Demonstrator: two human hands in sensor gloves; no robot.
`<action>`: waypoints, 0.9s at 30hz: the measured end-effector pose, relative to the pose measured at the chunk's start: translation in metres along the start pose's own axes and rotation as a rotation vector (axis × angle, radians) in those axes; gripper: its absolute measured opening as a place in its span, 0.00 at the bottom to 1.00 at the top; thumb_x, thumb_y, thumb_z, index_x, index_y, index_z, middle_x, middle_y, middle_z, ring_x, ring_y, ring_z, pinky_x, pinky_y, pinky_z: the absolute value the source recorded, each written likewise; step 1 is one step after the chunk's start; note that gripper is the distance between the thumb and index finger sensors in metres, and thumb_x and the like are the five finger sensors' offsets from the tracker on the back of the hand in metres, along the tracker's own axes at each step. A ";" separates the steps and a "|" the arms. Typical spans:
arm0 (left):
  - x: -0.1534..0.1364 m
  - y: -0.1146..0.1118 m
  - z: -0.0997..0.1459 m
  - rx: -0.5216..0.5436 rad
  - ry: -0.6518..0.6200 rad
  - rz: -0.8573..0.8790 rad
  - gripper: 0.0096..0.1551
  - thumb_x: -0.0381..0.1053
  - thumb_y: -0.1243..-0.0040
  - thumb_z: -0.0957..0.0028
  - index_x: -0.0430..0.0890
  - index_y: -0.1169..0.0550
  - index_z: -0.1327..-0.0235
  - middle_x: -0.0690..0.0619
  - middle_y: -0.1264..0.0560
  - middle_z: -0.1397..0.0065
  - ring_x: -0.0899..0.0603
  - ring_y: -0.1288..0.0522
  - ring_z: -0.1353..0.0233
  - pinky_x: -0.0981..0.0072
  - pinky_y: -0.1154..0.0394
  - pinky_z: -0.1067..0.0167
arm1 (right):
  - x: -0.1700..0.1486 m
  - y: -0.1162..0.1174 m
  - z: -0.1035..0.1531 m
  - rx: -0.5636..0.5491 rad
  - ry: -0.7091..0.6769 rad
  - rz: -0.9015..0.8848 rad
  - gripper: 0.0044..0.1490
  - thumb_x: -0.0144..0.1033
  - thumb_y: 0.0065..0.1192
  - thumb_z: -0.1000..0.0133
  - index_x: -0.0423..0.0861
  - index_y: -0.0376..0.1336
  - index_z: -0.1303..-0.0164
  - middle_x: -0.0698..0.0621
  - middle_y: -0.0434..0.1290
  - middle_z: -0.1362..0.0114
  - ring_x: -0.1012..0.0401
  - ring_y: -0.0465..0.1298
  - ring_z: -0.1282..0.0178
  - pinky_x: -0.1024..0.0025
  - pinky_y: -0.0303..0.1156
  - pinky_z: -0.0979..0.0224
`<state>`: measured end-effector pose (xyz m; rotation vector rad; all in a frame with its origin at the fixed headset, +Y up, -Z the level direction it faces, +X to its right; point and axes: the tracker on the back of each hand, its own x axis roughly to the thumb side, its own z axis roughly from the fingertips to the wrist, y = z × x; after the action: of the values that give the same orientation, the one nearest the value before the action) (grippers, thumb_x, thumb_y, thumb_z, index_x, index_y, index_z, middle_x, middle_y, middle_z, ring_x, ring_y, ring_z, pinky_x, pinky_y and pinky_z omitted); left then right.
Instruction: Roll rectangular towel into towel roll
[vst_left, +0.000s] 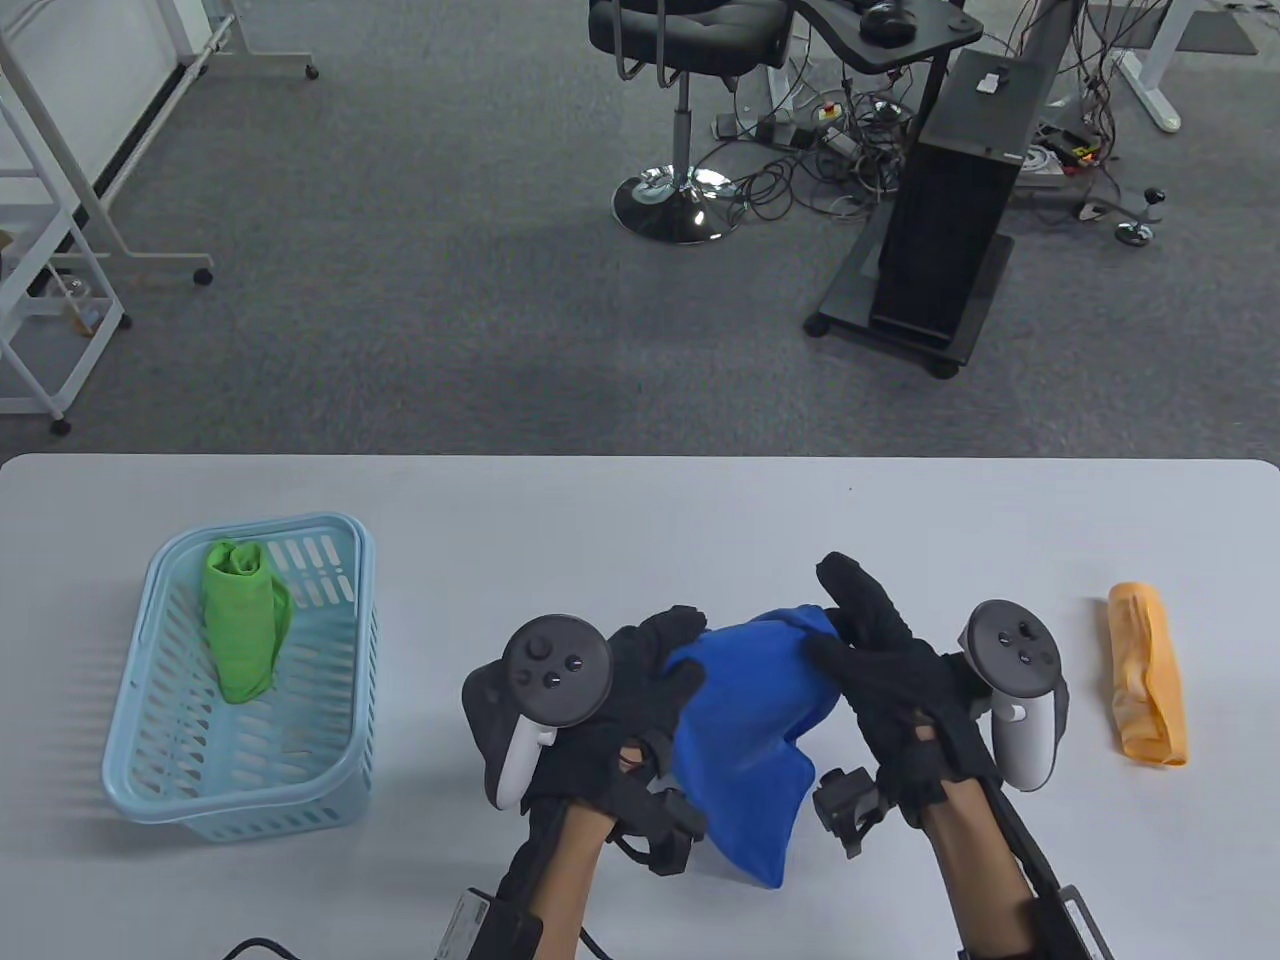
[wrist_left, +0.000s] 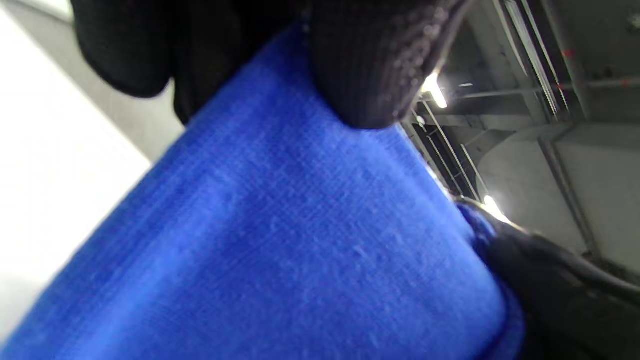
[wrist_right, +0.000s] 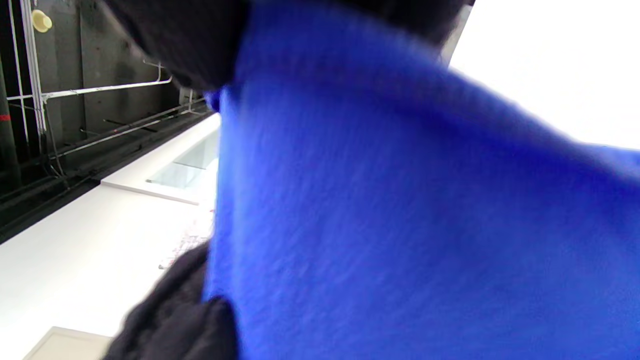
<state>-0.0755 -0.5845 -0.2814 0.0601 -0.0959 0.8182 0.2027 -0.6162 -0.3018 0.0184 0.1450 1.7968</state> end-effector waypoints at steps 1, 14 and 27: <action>0.005 0.006 0.001 0.037 -0.014 -0.053 0.24 0.48 0.30 0.56 0.53 0.13 0.45 0.47 0.15 0.50 0.39 0.17 0.48 0.39 0.25 0.45 | 0.000 -0.006 0.001 -0.041 0.000 0.061 0.46 0.37 0.63 0.55 0.55 0.50 0.25 0.49 0.67 0.36 0.59 0.81 0.46 0.49 0.65 0.27; 0.029 0.016 -0.001 0.064 -0.048 -0.104 0.22 0.50 0.30 0.55 0.53 0.12 0.48 0.48 0.14 0.53 0.39 0.15 0.50 0.40 0.24 0.46 | 0.028 0.035 0.017 0.038 -0.120 0.570 0.67 0.71 0.61 0.66 0.52 0.45 0.19 0.43 0.45 0.21 0.43 0.51 0.19 0.35 0.48 0.23; 0.003 0.037 0.002 0.076 -0.012 -0.142 0.21 0.50 0.33 0.55 0.56 0.13 0.48 0.43 0.24 0.32 0.35 0.21 0.38 0.37 0.28 0.40 | 0.035 0.027 0.004 0.076 -0.077 0.650 0.32 0.47 0.66 0.59 0.50 0.72 0.44 0.46 0.67 0.31 0.48 0.72 0.31 0.39 0.59 0.26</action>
<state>-0.1008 -0.5575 -0.2784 0.1422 -0.0709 0.6794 0.1686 -0.5876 -0.2972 0.2099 0.1638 2.4335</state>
